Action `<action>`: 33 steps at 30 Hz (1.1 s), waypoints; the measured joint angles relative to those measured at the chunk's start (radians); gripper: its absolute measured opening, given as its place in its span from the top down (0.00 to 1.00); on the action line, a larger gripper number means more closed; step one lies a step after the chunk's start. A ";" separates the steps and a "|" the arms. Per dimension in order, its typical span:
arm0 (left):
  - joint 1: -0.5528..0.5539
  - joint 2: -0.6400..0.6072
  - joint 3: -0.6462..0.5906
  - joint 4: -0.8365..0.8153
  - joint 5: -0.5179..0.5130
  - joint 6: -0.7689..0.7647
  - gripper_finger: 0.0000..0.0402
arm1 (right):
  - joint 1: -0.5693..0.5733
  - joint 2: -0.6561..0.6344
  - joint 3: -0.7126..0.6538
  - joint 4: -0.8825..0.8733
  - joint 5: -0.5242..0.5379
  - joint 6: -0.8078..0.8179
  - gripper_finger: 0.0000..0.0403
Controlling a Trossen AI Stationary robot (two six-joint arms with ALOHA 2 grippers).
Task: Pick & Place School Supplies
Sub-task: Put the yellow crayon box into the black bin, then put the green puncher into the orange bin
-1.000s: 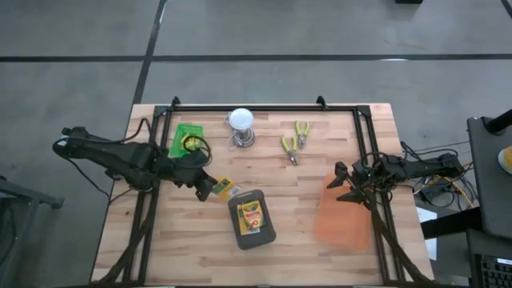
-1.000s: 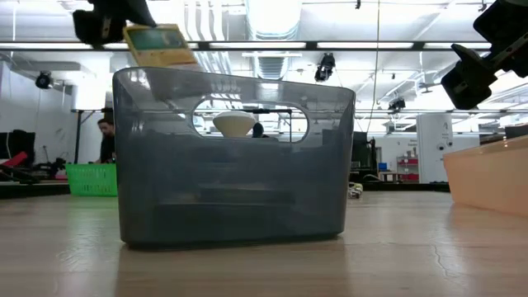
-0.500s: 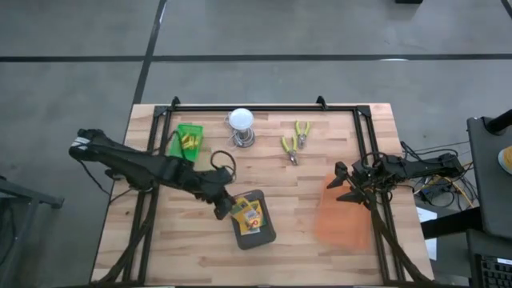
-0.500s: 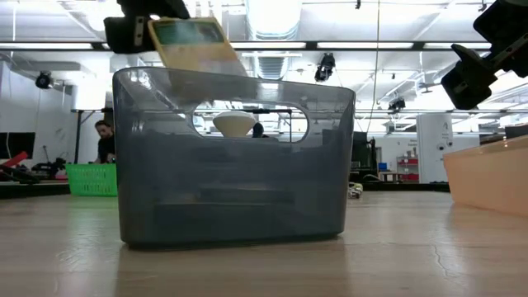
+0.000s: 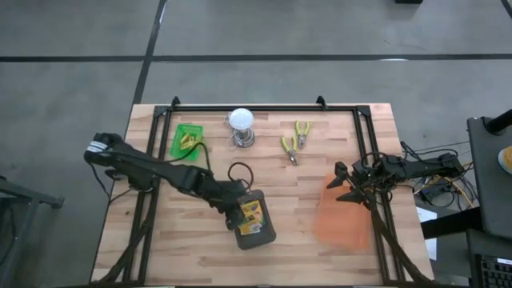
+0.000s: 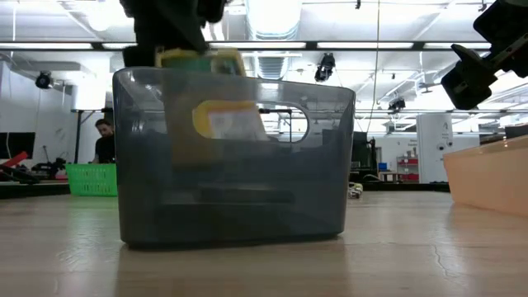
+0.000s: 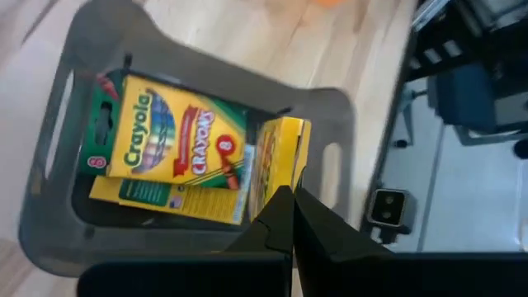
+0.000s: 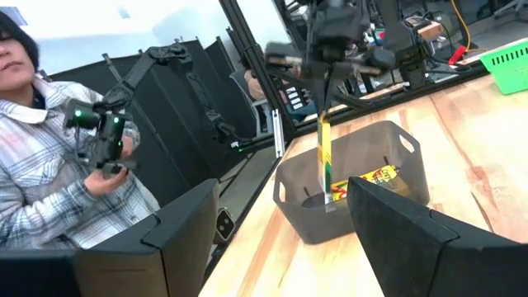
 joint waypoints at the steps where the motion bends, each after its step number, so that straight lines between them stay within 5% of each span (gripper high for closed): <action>1: 0.002 0.015 0.000 0.000 0.007 0.001 1.00 | 0.000 0.000 0.000 0.000 0.000 0.000 0.34; 18: 0.060 0.151 -0.009 -0.015 -0.004 0.138 1.00 | 0.000 0.000 0.000 0.000 0.000 0.000 0.35; 33: 0.098 0.212 -0.009 -0.053 -0.038 0.159 0.87 | 0.000 0.000 0.000 0.000 0.000 0.000 0.35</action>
